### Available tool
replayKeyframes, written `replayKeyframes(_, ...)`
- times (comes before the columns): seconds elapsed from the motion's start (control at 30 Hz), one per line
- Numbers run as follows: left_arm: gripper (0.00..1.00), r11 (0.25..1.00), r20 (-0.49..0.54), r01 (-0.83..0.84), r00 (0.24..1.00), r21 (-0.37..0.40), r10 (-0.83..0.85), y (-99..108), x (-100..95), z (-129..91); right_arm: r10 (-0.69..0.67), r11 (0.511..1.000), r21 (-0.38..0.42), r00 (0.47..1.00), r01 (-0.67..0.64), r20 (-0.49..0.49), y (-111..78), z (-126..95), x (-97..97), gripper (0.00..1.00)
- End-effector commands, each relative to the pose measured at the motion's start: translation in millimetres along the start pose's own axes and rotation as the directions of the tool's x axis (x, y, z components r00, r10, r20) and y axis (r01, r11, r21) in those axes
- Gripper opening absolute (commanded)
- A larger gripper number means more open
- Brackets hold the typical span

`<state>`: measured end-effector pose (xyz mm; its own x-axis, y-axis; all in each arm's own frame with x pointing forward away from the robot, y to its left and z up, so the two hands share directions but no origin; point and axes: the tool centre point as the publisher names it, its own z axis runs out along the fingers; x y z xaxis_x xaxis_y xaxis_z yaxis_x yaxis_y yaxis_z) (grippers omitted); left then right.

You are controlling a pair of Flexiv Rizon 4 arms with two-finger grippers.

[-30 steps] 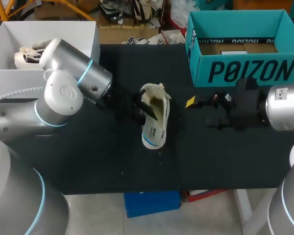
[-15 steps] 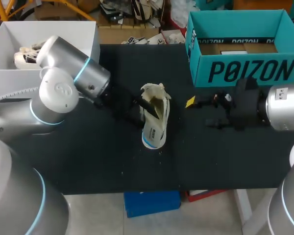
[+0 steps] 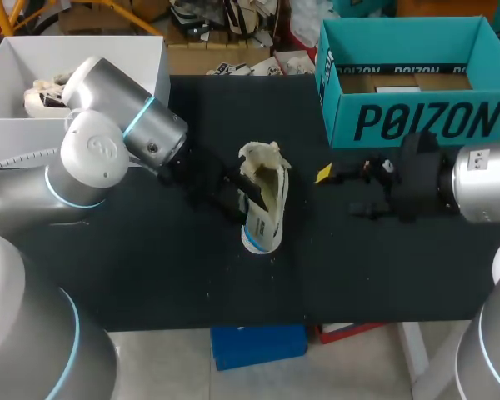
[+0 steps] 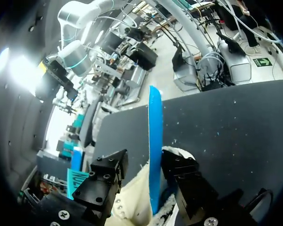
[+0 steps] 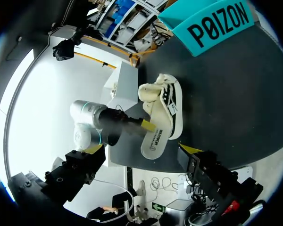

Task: Take the shoe out of the shoebox, open the shoe tongue, remove and reinsert the insole, then place the shoe into the shoebox

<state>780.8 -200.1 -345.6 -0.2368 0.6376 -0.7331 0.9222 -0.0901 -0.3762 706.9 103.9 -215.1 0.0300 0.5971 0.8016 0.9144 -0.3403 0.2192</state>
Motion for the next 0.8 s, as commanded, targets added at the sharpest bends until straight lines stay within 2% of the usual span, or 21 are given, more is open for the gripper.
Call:
replayKeyframes(0.03, 0.19, 1.000, -0.014, -0.006, 1.000, 0.013, 0.006, -2.6, 1.5, -0.4, 0.001, 1.000, 0.001, 1.000, -0.001, 0.001, -0.2, -0.1, 0.4, 1.00)
replayKeyframes(0.07, 0.03, 1.000, -0.022, -0.013, 1.000, 0.022, 0.014, -3.2, 2.1, 0.1, 0.001, 1.000, 0.001, 1.000, -0.001, 0.001, -0.2, -0.1, 0.4, 1.00)
replayKeyframes(0.1, 0.00, 0.999, -0.034, -0.022, 0.999, 0.032, 0.023, -4.3, 3.1, 0.7, 0.001, 1.000, 0.001, 1.000, -0.001, 0.001, -0.2, -0.1, 0.4, 1.00)
replayKeyframes(0.43, 0.00, 0.999, -0.020, -0.021, 1.000, 0.039, 0.021, -2.5, 5.0, 2.0, 0.001, 1.000, 0.001, 1.000, -0.001, 0.001, -0.2, -0.1, 0.4, 1.00)
replayKeyframes(0.63, 0.00, 1.000, -0.001, -0.012, 1.000, 0.022, 0.012, 1.5, 6.2, 4.5, 0.001, 1.000, 0.001, 1.000, -0.001, 0.001, -0.2, -0.1, 0.4, 1.00)
replayKeyframes(0.8, 0.00, 1.000, 0.010, -0.016, 1.000, -0.024, 0.016, 7.4, 6.2, 5.9, 0.001, 1.000, 0.001, 1.000, -0.001, 0.001, -0.2, -0.1, 0.4, 1.00)
